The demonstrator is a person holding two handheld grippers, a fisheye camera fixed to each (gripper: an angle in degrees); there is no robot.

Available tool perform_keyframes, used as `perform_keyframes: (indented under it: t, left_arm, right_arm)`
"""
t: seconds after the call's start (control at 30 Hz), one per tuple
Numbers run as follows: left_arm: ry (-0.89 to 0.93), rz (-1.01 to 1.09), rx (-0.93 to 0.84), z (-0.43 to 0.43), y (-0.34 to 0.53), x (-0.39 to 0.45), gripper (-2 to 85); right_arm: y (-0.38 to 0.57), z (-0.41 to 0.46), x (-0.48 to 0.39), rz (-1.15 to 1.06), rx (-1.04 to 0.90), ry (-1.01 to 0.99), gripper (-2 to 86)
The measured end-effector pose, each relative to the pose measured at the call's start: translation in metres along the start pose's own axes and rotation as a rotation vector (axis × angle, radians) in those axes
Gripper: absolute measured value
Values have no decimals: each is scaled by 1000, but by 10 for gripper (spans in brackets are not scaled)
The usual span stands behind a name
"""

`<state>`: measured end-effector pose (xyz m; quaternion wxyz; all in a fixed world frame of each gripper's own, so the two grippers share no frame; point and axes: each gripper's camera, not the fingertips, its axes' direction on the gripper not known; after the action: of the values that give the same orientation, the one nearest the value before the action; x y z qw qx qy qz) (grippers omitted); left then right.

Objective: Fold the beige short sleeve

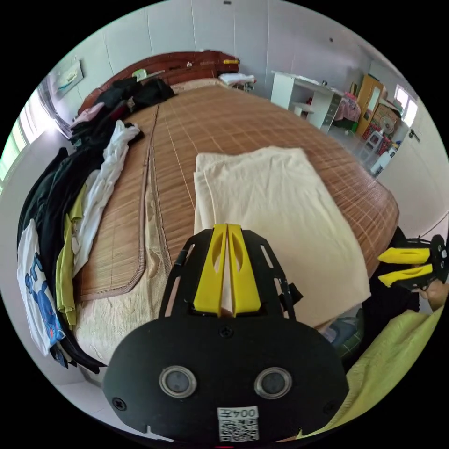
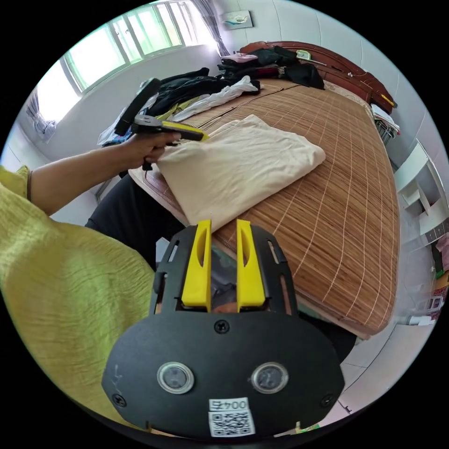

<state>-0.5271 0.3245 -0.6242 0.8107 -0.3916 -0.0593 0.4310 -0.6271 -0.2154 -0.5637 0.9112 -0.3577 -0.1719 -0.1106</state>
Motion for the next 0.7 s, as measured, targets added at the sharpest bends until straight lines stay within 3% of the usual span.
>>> perform_keyframes:
  t: [0.2,0.53,0.7]
  left_arm:
    - [-125,79,-36,-23,58,23,3]
    - [-133,65,-95,-6,70,38,6]
    - [-127,50,-98,-8,74,41,6]
  right_arm:
    - [21,-5,-34,3,3,20,98]
    - [16,-9,-97,-146,-6,266,83]
    - [17,-21,-105,-173,33,291,39]
